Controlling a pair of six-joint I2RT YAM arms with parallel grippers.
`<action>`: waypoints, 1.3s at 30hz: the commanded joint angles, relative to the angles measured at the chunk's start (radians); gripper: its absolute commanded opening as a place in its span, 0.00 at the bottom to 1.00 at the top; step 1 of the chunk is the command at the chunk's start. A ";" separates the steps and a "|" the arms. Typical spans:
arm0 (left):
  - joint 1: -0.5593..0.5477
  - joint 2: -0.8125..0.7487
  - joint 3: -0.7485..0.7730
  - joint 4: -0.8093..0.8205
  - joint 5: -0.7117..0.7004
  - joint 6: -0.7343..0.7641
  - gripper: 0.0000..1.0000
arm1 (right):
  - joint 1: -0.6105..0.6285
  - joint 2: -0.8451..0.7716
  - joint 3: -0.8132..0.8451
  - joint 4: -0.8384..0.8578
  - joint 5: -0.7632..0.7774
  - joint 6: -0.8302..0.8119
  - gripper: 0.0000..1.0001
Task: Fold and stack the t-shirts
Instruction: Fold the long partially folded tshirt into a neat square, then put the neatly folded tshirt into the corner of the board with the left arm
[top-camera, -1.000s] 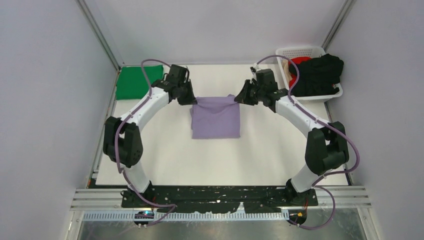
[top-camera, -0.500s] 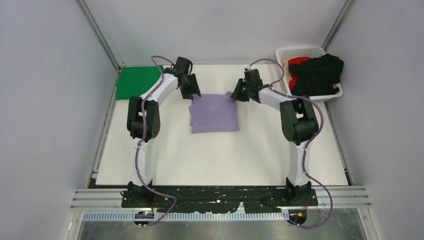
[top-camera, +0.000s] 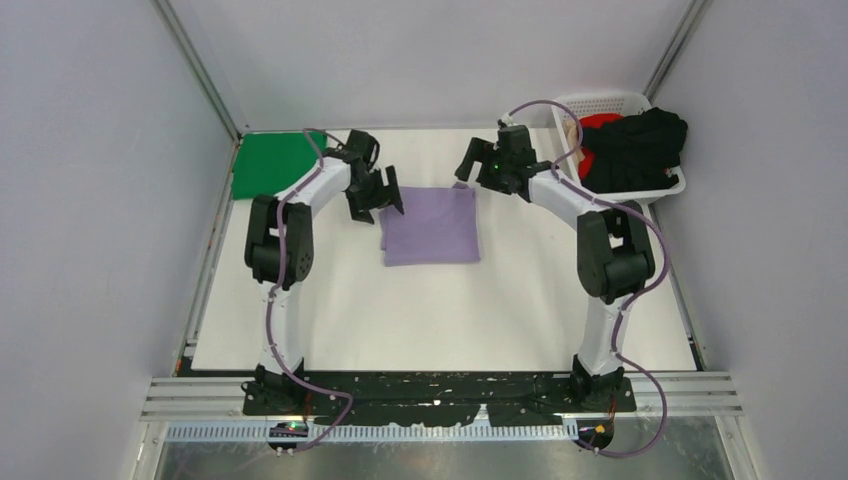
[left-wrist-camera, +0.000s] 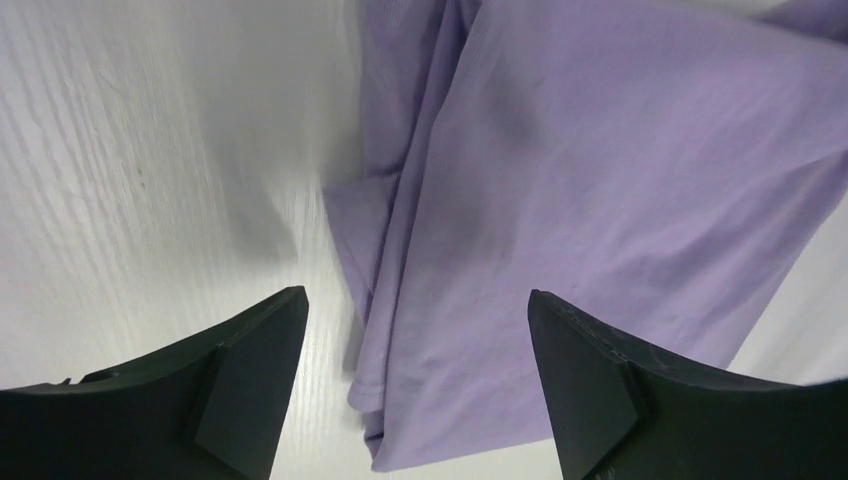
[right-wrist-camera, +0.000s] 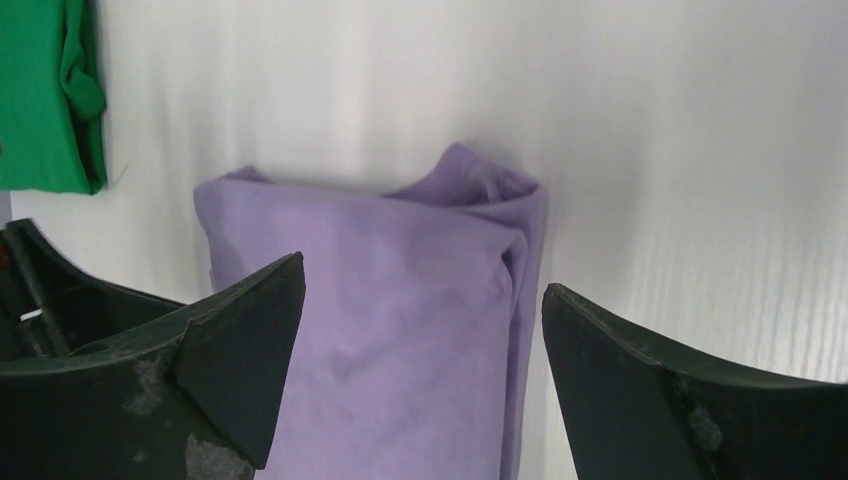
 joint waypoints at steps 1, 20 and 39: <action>-0.012 -0.074 -0.091 0.049 0.088 0.063 0.82 | -0.006 -0.183 -0.165 0.062 -0.034 -0.041 0.95; -0.087 0.137 0.248 -0.128 0.014 -0.001 0.36 | -0.073 -0.499 -0.484 0.136 -0.144 -0.054 0.95; -0.104 0.128 0.348 -0.336 -0.305 0.149 0.00 | -0.128 -0.626 -0.560 0.138 -0.120 -0.079 0.96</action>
